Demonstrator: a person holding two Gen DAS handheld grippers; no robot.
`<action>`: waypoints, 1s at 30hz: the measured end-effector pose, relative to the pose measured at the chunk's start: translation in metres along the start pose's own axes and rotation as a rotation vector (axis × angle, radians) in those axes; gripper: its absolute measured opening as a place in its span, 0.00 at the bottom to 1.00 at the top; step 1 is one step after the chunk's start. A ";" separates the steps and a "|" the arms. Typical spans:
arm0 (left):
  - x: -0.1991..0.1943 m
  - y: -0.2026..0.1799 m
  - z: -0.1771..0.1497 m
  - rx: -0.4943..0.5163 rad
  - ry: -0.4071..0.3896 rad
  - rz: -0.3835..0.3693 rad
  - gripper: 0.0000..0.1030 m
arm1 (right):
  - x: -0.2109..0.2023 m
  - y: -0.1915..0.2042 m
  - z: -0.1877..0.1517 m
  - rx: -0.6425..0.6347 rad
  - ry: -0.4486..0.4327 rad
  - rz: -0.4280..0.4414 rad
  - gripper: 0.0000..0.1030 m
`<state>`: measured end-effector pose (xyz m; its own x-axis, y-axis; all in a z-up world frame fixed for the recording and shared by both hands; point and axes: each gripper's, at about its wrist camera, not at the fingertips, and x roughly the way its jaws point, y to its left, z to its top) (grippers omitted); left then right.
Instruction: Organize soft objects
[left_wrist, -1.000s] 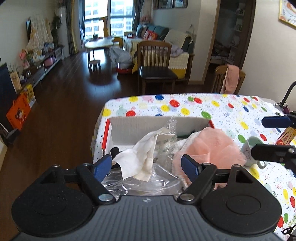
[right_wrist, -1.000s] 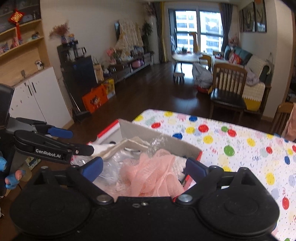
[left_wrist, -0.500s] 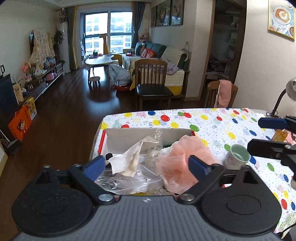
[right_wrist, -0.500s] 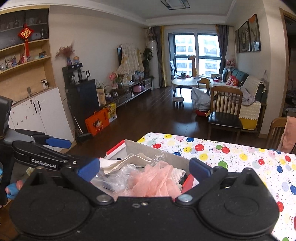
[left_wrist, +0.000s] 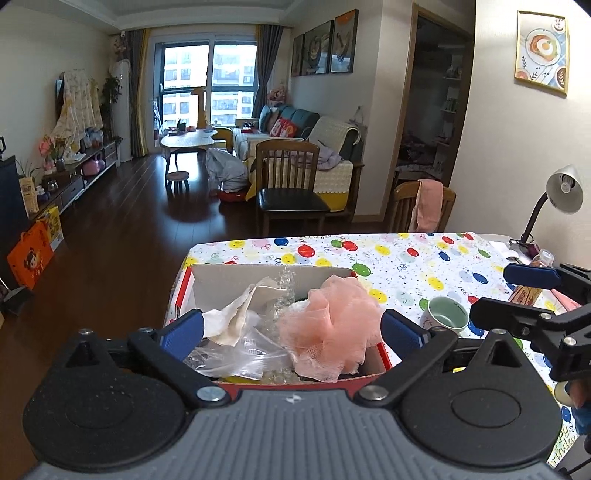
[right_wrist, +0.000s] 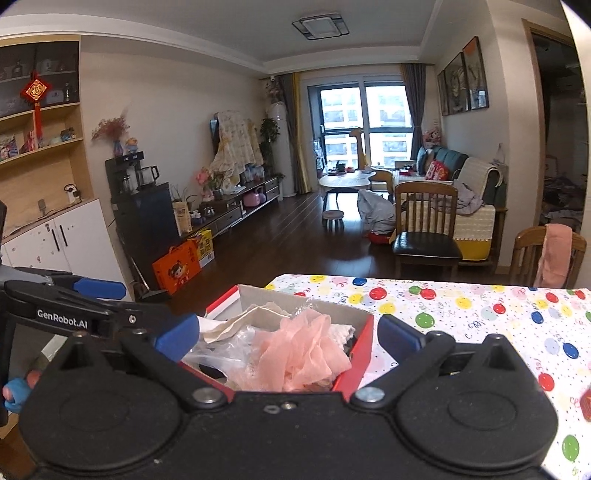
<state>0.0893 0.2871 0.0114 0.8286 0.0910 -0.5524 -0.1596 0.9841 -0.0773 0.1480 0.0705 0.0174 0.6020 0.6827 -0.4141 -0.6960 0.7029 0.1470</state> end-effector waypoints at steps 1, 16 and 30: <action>-0.002 -0.002 -0.001 0.001 -0.004 0.004 1.00 | -0.002 0.001 -0.002 0.002 -0.006 -0.008 1.00; -0.027 -0.023 -0.021 0.011 -0.023 0.004 1.00 | -0.025 0.020 -0.021 0.018 -0.059 -0.095 1.00; -0.038 -0.033 -0.025 0.020 -0.053 -0.002 1.00 | -0.038 0.021 -0.023 0.036 -0.079 -0.133 1.00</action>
<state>0.0498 0.2473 0.0146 0.8564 0.0963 -0.5072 -0.1475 0.9872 -0.0615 0.1018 0.0543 0.0160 0.7180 0.5954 -0.3605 -0.5943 0.7940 0.1279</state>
